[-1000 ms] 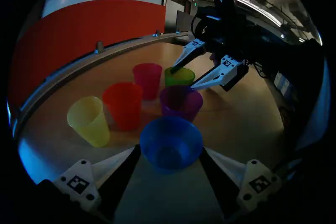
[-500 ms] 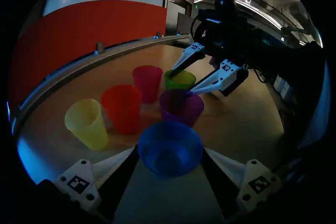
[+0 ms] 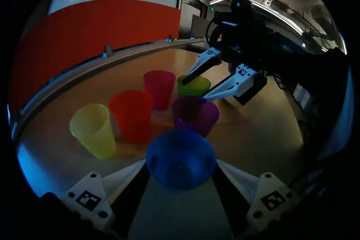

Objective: Pour water

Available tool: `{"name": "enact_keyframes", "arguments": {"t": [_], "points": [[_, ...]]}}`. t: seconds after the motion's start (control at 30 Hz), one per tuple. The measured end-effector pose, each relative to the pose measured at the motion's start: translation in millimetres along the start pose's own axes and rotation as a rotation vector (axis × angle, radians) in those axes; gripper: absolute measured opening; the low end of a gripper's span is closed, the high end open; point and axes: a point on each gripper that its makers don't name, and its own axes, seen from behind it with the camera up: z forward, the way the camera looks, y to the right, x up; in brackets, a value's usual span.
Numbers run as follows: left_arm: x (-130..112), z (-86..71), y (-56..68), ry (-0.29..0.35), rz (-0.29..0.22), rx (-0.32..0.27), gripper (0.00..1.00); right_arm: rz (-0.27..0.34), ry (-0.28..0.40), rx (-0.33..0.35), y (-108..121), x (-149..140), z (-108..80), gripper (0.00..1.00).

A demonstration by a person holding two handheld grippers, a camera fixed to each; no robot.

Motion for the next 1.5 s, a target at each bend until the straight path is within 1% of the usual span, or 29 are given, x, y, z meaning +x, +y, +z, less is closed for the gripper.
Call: {"name": "enact_keyframes", "arguments": {"t": [0.1, 0.2, 0.4, 0.6, 0.7, 0.9, 1.0, 1.23, 1.5], "points": [[2, -3.0, 0.8, 0.003, -0.015, -0.001, 0.86, 0.004, 0.009, -0.005, 1, 4, -4.2, 0.92], [6, -7.1, 3.1, 0.012, -0.018, 0.000, 0.86, 0.003, 0.015, -0.013, 2, 9, -10.3, 0.92], [22, -21.0, 9.0, 0.035, 0.000, 0.015, 0.86, -0.005, 0.037, -0.025, -4, 24, -25.4, 0.92], [37, -38.2, 15.0, 0.057, 0.019, 0.049, 0.86, -0.016, 0.064, -0.036, -13, 41, -43.5, 0.92], [42, -46.8, 17.0, 0.056, 0.026, 0.068, 0.86, -0.021, 0.078, -0.044, -18, 49, -52.4, 0.92], [54, -64.9, 14.2, 0.070, 0.024, 0.122, 0.86, -0.034, 0.109, -0.054, -29, 66, -70.8, 0.92], [63, -74.6, 15.8, 0.087, 0.020, 0.138, 0.86, -0.038, 0.123, -0.057, -35, 75, -79.6, 0.92], [87, -98.5, 24.1, 0.139, 0.027, 0.165, 0.86, -0.027, 0.166, -0.048, -51, 103, -100.5, 0.92], [104, -125.3, 33.8, 0.176, 0.036, 0.193, 0.86, -0.024, 0.206, -0.048, -68, 127, -119.2, 0.92]]}}
